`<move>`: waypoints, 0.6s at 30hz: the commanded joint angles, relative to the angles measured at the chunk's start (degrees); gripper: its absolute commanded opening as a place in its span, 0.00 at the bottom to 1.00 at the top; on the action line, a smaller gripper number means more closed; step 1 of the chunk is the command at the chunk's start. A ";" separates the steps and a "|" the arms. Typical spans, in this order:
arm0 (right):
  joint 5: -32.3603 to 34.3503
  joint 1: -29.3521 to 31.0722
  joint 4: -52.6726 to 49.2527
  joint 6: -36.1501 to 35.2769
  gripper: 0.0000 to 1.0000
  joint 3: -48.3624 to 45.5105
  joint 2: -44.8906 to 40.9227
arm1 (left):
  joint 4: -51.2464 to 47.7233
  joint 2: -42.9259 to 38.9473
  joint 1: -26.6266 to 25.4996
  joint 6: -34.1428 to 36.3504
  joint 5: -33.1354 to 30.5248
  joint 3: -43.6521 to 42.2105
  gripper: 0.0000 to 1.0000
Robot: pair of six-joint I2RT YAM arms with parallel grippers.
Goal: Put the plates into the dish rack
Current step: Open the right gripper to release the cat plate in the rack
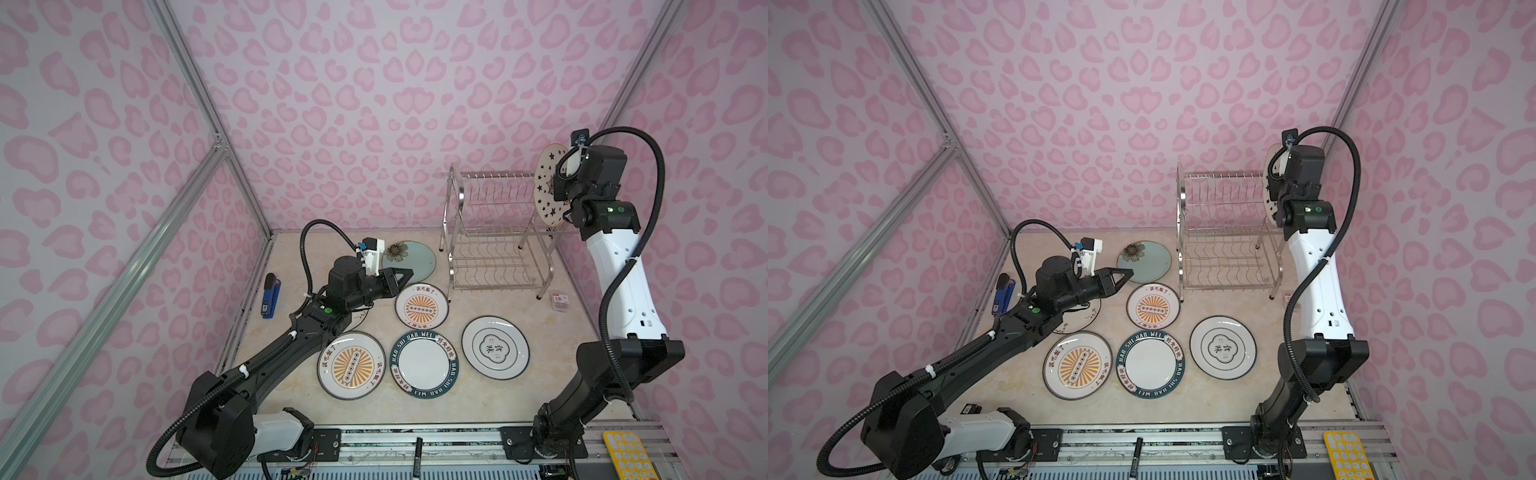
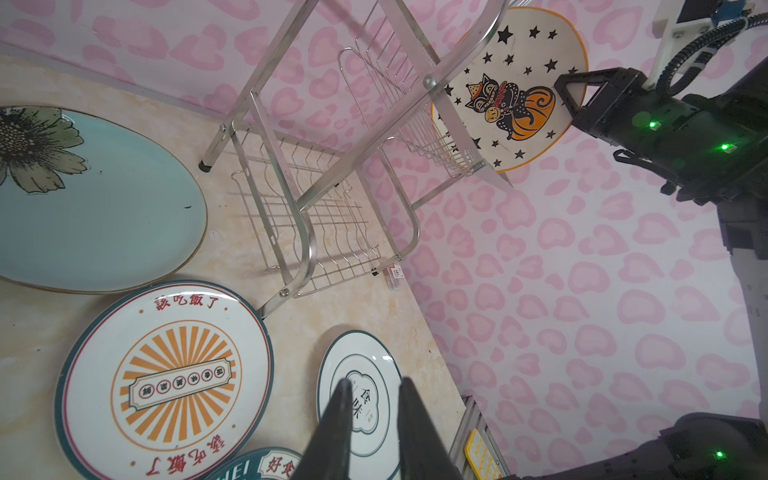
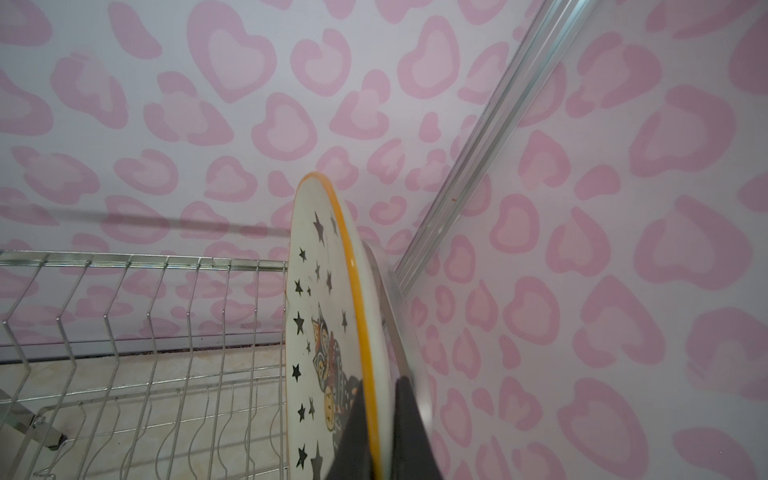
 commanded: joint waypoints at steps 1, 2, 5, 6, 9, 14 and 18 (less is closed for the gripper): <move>-1.32 -0.11 2.13 1.50 0.07 1.10 0.93 | 0.73 0.21 0.07 0.13 0.53 0.83 0.27; -1.12 -0.11 1.92 1.53 0.11 1.25 1.08 | 0.59 0.32 0.11 0.02 0.61 0.97 0.30; -0.92 -0.26 1.97 1.81 0.20 1.01 1.35 | 0.71 0.58 0.15 0.00 1.16 1.11 0.35; -0.98 -0.21 1.92 1.81 0.22 0.92 1.29 | 0.63 0.59 0.15 0.02 1.13 1.11 0.41; -0.96 -0.39 1.97 1.91 0.31 0.89 1.46 | 0.54 0.86 0.24 0.05 1.15 1.33 0.46; -1.16 -0.73 1.98 2.08 0.40 0.92 1.58 | 0.54 1.21 0.24 -0.06 1.42 1.59 0.56; -1.59 -1.02 1.98 2.13 0.43 0.95 1.59 | 0.46 1.39 0.33 0.07 1.40 1.90 0.64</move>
